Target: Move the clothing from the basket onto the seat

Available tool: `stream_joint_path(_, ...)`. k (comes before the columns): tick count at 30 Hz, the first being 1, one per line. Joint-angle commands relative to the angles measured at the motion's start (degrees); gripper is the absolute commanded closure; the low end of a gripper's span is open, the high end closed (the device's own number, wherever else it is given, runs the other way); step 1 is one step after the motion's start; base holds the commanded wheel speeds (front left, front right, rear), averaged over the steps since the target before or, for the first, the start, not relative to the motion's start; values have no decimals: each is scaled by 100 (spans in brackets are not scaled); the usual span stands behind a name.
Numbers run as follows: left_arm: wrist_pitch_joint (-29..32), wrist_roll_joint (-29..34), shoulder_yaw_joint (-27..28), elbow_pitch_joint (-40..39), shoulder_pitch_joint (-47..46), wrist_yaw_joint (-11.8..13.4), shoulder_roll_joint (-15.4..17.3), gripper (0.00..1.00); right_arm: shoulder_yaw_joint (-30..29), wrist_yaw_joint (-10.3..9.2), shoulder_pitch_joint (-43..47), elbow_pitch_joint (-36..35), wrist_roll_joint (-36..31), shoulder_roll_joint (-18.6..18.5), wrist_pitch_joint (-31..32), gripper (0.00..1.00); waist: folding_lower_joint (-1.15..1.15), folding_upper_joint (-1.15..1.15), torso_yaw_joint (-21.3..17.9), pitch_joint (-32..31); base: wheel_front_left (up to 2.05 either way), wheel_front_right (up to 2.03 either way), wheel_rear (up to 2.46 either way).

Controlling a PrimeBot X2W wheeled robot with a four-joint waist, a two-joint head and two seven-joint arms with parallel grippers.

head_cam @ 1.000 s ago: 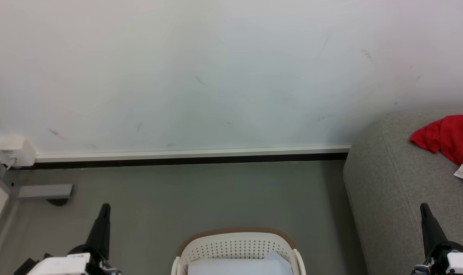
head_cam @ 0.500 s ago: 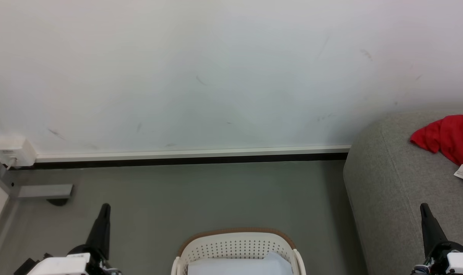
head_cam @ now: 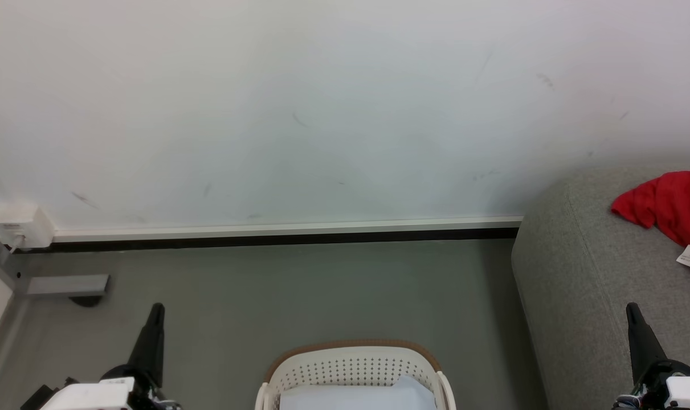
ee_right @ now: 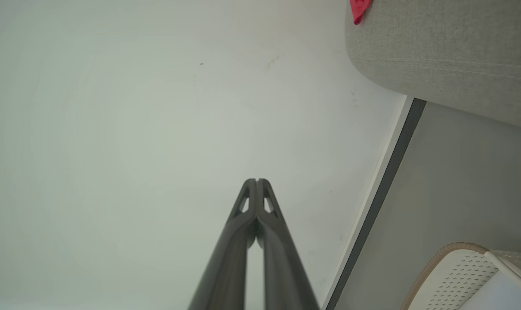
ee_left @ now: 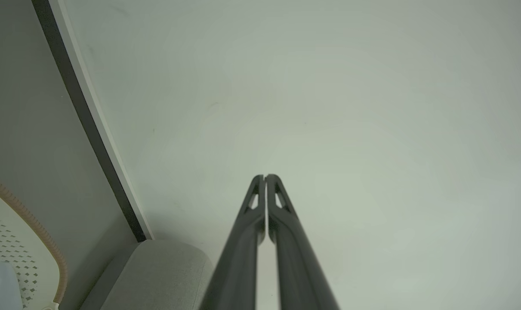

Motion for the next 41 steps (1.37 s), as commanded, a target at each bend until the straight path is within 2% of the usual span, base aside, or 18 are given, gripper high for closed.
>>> stream_joint_path(1, 23, -81, 14, -15, -40, -23, 12, 100, -19, -12, -71, -24, 10, -38, 14, 100, 0, 0, 0, 0, 0, 0, 0)
stream_joint_path(41, 22, -82, 13, -15, -40, -23, 13, 100, -19, -12, -71, -24, 11, -38, 14, 100, 0, 0, 0, 0, 0, 0, 0)
